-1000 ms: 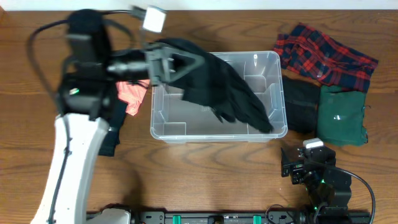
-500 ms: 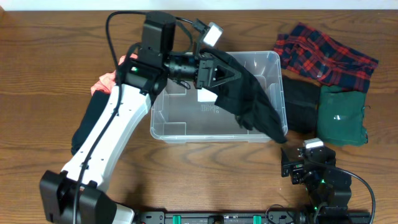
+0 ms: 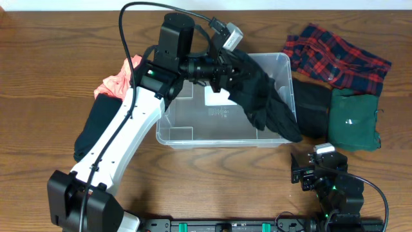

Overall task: Pack container
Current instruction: 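Lift the black garment with the left gripper and drop it into the bin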

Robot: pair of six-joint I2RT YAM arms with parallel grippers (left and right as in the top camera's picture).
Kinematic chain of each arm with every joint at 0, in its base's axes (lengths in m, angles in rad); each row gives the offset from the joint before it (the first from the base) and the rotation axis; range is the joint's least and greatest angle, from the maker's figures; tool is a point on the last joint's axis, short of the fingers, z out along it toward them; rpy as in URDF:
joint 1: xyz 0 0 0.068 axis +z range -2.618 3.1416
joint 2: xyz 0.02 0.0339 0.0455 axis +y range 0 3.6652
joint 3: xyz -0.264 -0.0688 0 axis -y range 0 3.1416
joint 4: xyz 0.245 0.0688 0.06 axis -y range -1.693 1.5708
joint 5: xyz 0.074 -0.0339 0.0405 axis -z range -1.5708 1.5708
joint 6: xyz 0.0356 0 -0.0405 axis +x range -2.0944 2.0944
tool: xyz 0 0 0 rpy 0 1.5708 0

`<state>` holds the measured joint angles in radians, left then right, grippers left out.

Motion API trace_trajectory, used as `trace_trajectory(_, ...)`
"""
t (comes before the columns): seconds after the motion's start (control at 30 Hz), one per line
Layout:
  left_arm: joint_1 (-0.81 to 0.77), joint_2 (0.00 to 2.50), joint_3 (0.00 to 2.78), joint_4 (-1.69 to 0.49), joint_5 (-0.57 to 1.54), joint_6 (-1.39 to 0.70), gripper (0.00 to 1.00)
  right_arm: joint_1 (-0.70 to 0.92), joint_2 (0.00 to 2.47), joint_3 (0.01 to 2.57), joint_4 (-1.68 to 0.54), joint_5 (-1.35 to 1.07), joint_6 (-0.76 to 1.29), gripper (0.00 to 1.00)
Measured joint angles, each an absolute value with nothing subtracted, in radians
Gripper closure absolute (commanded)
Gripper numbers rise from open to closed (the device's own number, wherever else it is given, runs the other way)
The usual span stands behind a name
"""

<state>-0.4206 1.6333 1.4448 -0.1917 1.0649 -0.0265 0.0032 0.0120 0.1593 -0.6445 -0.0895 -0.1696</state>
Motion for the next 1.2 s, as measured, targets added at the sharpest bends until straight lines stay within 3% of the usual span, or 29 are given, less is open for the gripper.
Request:
trace_trajectory(0.3,-0.421,1.635,1.445,-0.054,1.043,-0.099,0.94,0.003,0.012,0.159,-0.645,-0.089,-0.17,0.01)
trace_trajectory(0.73,-0.421,1.682,1.445,-0.044,1.034,-0.078,0.94,0.003,0.012,0.159,-0.645,-0.089,-0.17,0.01)
trace_trajectory(1.13,-0.42,1.745,1.445,-0.202,0.995,-0.017,0.94,0.003,0.012,0.159,-0.645,-0.089,-0.17,0.01)
trace_trajectory(1.2,-0.42,1.75,1.445,-0.232,0.99,-0.009,0.89,0.003,0.012,0.159,-0.645,-0.089,-0.17,0.01)
